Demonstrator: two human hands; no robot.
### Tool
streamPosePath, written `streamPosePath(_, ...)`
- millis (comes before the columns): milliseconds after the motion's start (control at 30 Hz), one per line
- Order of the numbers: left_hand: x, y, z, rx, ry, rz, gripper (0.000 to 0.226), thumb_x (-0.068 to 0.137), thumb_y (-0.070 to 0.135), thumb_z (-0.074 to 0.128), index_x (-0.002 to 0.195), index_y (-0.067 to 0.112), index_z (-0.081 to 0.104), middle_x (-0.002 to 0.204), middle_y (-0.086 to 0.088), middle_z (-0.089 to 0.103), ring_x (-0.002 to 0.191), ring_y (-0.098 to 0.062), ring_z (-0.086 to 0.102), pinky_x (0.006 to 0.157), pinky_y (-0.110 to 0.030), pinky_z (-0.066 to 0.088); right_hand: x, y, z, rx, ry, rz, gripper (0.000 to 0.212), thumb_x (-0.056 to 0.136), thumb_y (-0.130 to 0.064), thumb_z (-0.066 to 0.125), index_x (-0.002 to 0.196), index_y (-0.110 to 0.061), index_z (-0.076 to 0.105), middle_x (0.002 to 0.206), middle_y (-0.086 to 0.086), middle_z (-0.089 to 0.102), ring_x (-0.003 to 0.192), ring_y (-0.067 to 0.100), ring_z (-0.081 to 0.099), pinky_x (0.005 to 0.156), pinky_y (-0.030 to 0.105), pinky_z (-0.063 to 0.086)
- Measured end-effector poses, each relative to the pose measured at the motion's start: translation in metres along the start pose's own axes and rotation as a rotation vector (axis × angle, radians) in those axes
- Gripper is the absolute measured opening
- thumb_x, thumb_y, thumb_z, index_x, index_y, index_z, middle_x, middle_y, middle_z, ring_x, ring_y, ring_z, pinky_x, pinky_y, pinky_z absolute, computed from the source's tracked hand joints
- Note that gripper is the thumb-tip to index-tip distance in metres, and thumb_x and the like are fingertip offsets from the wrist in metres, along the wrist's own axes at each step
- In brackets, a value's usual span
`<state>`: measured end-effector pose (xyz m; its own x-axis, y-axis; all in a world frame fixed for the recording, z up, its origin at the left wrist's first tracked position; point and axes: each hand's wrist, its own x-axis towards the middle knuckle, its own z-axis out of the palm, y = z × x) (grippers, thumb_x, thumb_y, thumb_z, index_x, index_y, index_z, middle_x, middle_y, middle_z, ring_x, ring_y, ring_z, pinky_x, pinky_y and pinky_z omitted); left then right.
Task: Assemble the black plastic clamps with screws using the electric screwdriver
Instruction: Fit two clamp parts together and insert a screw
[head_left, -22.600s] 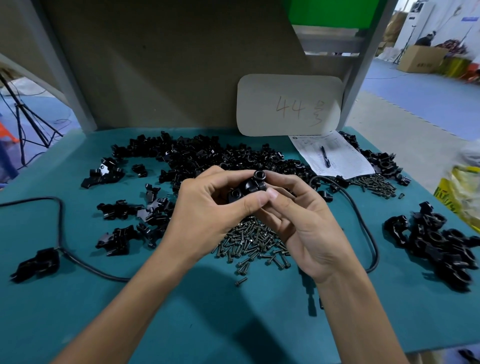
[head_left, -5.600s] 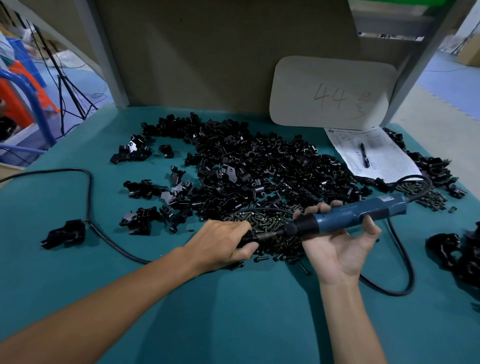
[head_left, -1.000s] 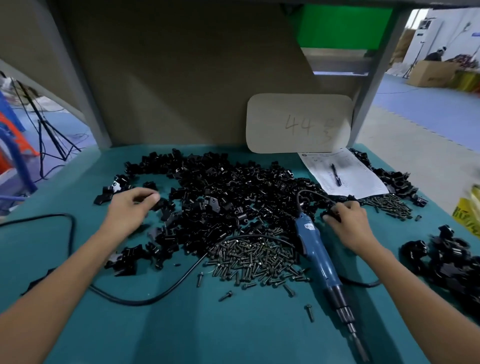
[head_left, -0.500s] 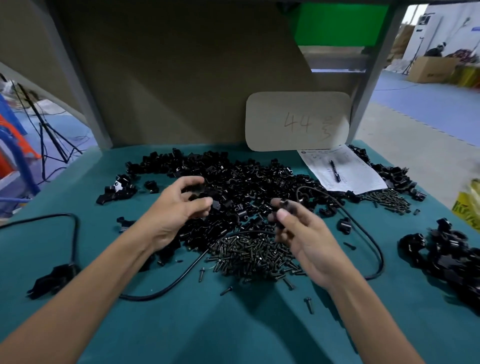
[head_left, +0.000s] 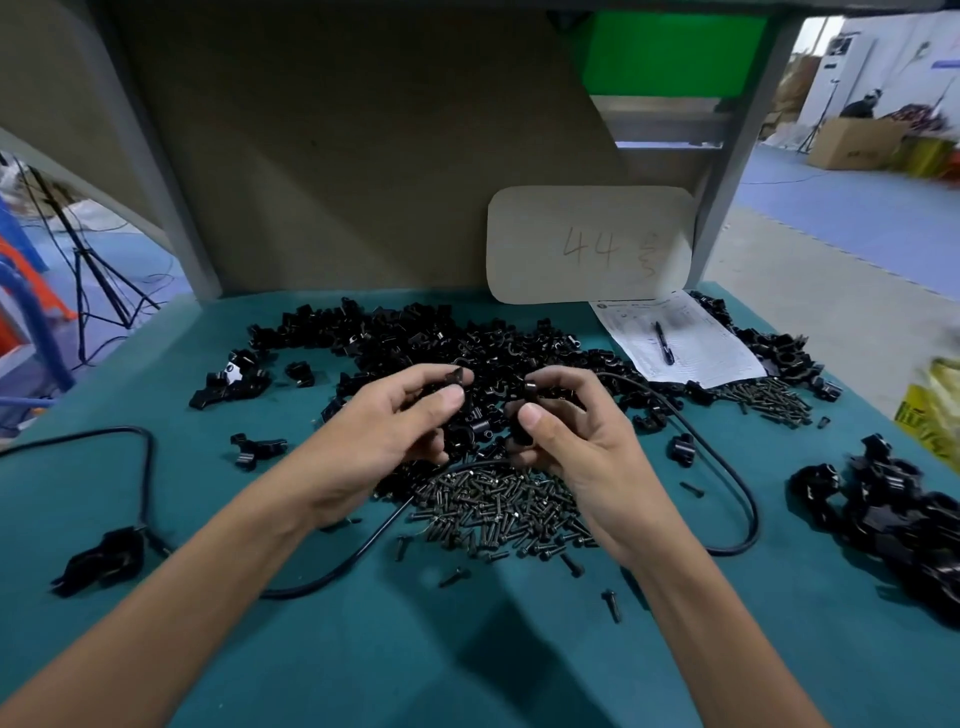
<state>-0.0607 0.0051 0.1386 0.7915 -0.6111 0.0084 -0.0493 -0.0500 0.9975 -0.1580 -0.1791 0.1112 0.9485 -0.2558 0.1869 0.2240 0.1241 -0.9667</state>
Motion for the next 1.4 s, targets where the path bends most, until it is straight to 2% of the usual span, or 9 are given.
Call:
streamPosePath(100,-0.004,0.005,-0.001,0.384,0.013,0.177,0.037,0.086,0.05,0.063,0.123,0.043,0.065,0.084,0.017,0.067,0.072,-0.002,0.061,0.07,-0.019,0.052,0.001,-0.001,0.001,0.057,-0.001,0.038,0.029,0.086,-0.035,0.069,0.114,-0.033,0.065,0.092,-0.002,0.069,0.081,0.014,0.065,0.075,0.028,0.056)
streamPosePath(200,-0.007,0.002,0.001,0.685,0.07,0.331,0.043,0.087,0.061,0.058,0.129,0.049,0.059,0.107,0.023,0.057,0.097,0.003,0.058,0.083,-0.018,0.047,0.001,-0.002,0.005,0.163,-0.028,0.138,0.023,0.099,-0.035,0.058,0.121,-0.033,0.064,0.092,0.002,0.068,0.076,0.015,0.06,0.069,0.03,0.054)
streamPosePath(333,-0.012,-0.003,0.014,0.849,0.042,0.52,0.043,0.096,0.04,0.062,0.138,0.037,0.055,0.125,0.024,0.049,0.116,0.005,0.051,0.094,-0.011,0.039,0.001,-0.004,0.015,0.22,-0.038,0.27,0.026,0.11,-0.032,0.043,0.111,-0.023,0.068,0.079,0.006,0.066,0.065,0.015,0.06,0.06,0.03,0.054)
streamPosePath(467,-0.014,-0.004,0.015,0.791,0.045,0.541,0.042,0.096,0.028,0.067,0.137,0.032,0.059,0.124,0.018,0.058,0.117,0.0,0.055,0.099,-0.021,0.045,-0.002,-0.003,0.018,0.154,-0.032,0.27,0.038,0.109,-0.041,0.043,0.102,-0.017,0.072,0.074,0.006,0.063,0.065,0.015,0.059,0.061,0.029,0.055)
streamPosePath(567,-0.016,-0.003,0.014,0.717,0.093,0.547,0.036,0.093,0.028,0.07,0.129,0.031,0.064,0.118,0.02,0.062,0.115,0.001,0.057,0.096,-0.017,0.044,-0.005,-0.004,0.018,0.156,-0.063,0.24,0.036,0.11,-0.033,0.042,0.107,-0.012,0.071,0.081,0.01,0.066,0.072,0.019,0.062,0.069,0.03,0.056)
streamPosePath(800,-0.018,-0.001,0.019,0.561,0.161,0.544,0.031,0.085,0.031,0.079,0.115,0.029,0.071,0.109,0.021,0.067,0.107,-0.005,0.064,0.089,-0.017,0.049,-0.007,-0.003,0.024,0.119,-0.047,0.221,0.038,0.11,-0.035,0.042,0.109,-0.016,0.075,0.094,0.008,0.074,0.087,0.016,0.069,0.082,0.029,0.059)
streamPosePath(933,-0.017,-0.002,0.021,0.478,0.167,0.511,0.031,0.083,0.035,0.081,0.113,0.034,0.072,0.107,0.021,0.068,0.104,-0.006,0.066,0.088,-0.02,0.051,-0.009,0.0,0.031,0.146,-0.003,0.179,0.041,0.107,-0.041,0.044,0.094,-0.026,0.079,0.088,0.002,0.074,0.086,0.013,0.068,0.084,0.03,0.059)
streamPosePath(1133,-0.017,-0.006,0.022,0.425,0.195,0.491,0.035,0.079,0.042,0.081,0.114,0.037,0.074,0.1,0.016,0.066,0.096,-0.009,0.067,0.08,-0.015,0.047,-0.011,0.001,0.034,0.103,0.025,0.138,0.042,0.108,-0.045,0.041,0.1,-0.03,0.079,0.095,0.002,0.078,0.092,0.014,0.073,0.083,0.027,0.059)
streamPosePath(1400,-0.019,-0.008,0.029,0.339,0.2,0.462,0.038,0.079,0.038,0.084,0.115,0.034,0.075,0.093,0.011,0.062,0.089,-0.011,0.064,0.08,-0.024,0.048,-0.013,0.005,0.037,0.095,0.05,0.123,0.043,0.107,-0.047,0.041,0.091,-0.031,0.078,0.087,0.0,0.074,0.09,0.015,0.071,0.089,0.034,0.059)
